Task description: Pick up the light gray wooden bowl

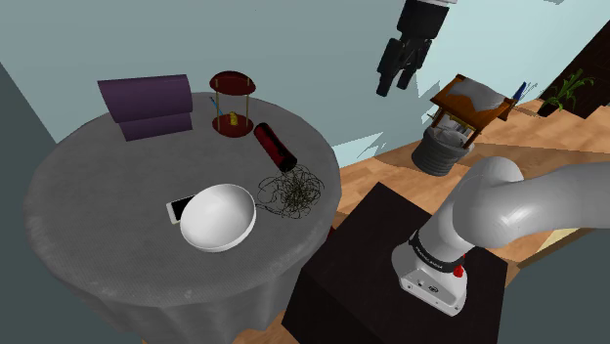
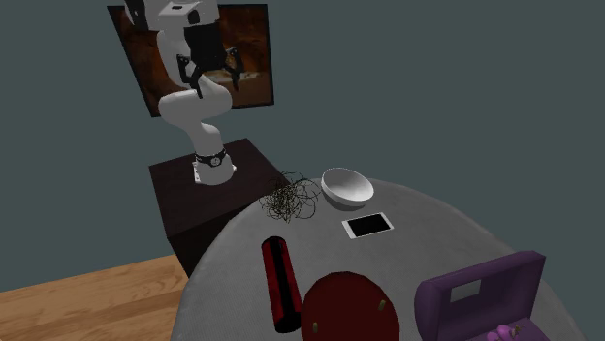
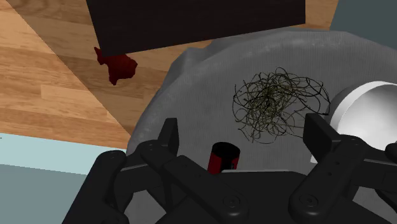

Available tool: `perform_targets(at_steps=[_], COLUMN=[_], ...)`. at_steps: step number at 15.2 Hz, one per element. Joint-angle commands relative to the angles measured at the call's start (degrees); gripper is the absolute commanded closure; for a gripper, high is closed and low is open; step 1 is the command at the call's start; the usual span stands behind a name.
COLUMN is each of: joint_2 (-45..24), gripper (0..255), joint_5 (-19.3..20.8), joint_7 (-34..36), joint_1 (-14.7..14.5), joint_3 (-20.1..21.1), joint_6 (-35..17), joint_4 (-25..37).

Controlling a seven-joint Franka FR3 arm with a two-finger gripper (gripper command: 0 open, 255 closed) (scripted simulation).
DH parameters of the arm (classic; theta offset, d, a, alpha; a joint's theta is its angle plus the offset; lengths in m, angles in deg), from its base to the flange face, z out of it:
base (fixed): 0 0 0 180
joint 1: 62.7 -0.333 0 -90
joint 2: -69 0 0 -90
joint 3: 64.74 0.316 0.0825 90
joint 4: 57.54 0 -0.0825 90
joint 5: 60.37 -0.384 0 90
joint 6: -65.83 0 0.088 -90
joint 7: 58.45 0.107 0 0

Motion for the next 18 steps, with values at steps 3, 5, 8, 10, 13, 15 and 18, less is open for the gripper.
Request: perform_targets(at_steps=[3,5,8,10,13,15,18], joint_2=[-0.91,-2.16,-4.71,-6.86,-10.73,-13.75,-18.84], gripper=[0,0,0,0,0,0,0], joint_5=[-1.19,-2.35,-3.99,-4.99,-6.3,-6.97,-7.61], joint_7=[1.76,3.49,6.02,7.68,10.16,11.83,14.42], joint_1=[-0.4,-0.85,-1.55,-2.02,-2.65,-3.03,-3.44], joint_3=[1.68,3.36,5.93,7.65,10.25,11.96,14.53], joint_6=[-3.39,-6.85,-12.18,-15.8,-21.3,-24.99,-30.45], joint_4=[-2.32,-4.36,-6.84,-8.11,-9.4,-9.85,-9.89])
